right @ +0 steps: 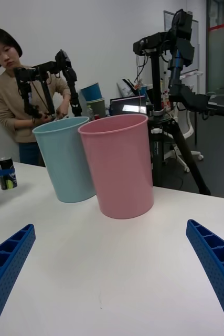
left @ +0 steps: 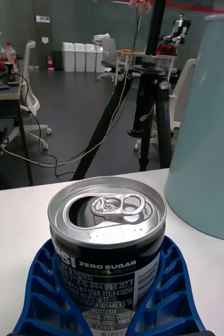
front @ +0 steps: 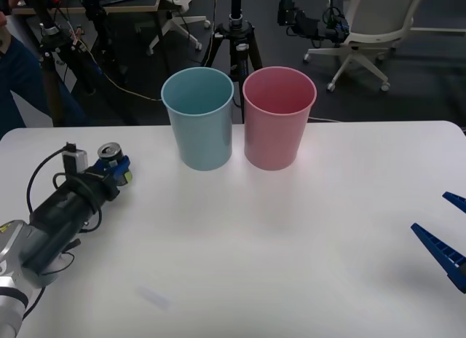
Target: Grasp the object on the table and drop it into the matching bin: aluminum can to the light blue bin, PET bottle to the pink bin.
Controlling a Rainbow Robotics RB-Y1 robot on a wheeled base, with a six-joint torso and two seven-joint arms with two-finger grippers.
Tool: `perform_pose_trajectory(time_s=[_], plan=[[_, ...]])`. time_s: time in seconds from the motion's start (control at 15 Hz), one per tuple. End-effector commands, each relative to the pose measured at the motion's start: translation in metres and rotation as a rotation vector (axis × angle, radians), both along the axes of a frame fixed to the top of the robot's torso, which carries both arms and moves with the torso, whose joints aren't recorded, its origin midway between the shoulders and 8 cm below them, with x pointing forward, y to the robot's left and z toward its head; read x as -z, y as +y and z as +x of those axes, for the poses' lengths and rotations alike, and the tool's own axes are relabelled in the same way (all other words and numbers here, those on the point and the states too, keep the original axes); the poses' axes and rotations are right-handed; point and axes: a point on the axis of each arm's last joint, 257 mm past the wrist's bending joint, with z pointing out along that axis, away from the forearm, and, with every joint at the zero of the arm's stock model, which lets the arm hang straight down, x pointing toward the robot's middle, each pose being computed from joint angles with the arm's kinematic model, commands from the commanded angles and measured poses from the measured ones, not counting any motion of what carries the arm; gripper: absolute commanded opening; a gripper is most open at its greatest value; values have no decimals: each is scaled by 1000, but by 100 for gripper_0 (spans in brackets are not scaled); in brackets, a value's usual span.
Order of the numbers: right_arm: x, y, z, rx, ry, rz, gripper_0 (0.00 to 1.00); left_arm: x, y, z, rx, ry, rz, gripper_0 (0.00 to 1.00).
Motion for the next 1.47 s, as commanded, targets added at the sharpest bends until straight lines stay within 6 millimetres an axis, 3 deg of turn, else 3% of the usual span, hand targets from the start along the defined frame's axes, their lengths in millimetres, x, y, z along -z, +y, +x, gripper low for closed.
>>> perform_pose_trajectory(time_s=[0.07,0.53,1.0,1.2,1.47], plan=[[0,0,0,0,0,0,100,-15,5,-19,11,-39,26,0],[0,0,0,0,0,0,100,-70,-18,-62,155,-92,27,0],[0,0,0,0,0,0,100,-150,-55,-84,334,-112,26,0],[0,0,0,0,0,0,100,-178,-66,-84,386,-111,29,0],[0,0,0,0,0,0,100,-222,-95,-70,467,-113,21,0]])
